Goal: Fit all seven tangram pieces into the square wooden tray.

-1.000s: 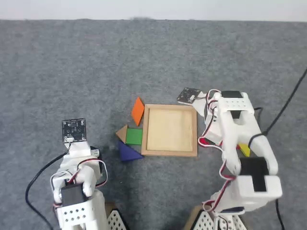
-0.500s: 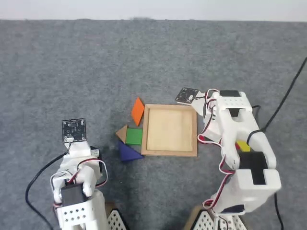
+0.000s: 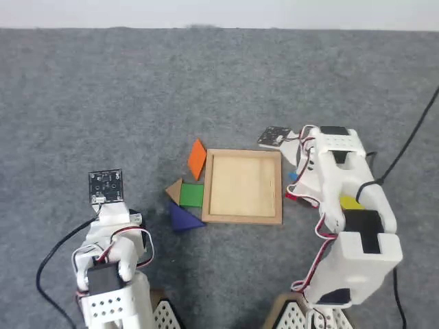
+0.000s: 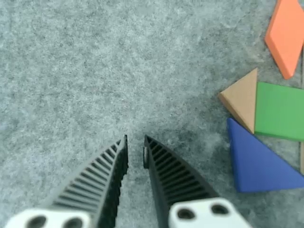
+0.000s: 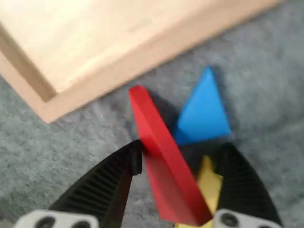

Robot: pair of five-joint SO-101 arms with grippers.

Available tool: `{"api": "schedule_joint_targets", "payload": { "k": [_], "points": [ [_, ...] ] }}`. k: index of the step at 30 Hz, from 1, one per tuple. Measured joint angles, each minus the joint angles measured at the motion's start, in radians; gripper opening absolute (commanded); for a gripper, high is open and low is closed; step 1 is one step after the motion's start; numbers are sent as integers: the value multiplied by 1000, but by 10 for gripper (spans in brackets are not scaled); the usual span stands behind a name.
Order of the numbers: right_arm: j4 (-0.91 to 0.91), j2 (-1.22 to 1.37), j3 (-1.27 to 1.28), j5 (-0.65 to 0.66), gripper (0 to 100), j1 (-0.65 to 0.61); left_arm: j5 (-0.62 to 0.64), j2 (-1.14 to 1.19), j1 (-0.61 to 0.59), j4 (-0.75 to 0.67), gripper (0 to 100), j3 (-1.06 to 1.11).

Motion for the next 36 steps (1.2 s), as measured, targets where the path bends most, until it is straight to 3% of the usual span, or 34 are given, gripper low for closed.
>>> {"api": "schedule_joint_targets", "payload": {
  "k": [3,10,17,23,29,32,36],
  "points": [
    [-17,0,0,-52,9,37,0,0,0,0,50,0],
    [-5,28,-58,-239,8,68,0,0,0,0,50,0],
    [167,35,-226,-425,7,31,0,0,0,0,50,0],
    [256,-21,-333,-612,7,-94,0,0,0,0,50,0],
    [249,-348,-249,-743,7,-272,0,0,0,0,50,0],
    [157,-489,-103,-775,7,-344,0,0,0,0,50,0],
    [21,-520,23,-924,7,-453,0,0,0,0,50,0]
  ]
}}
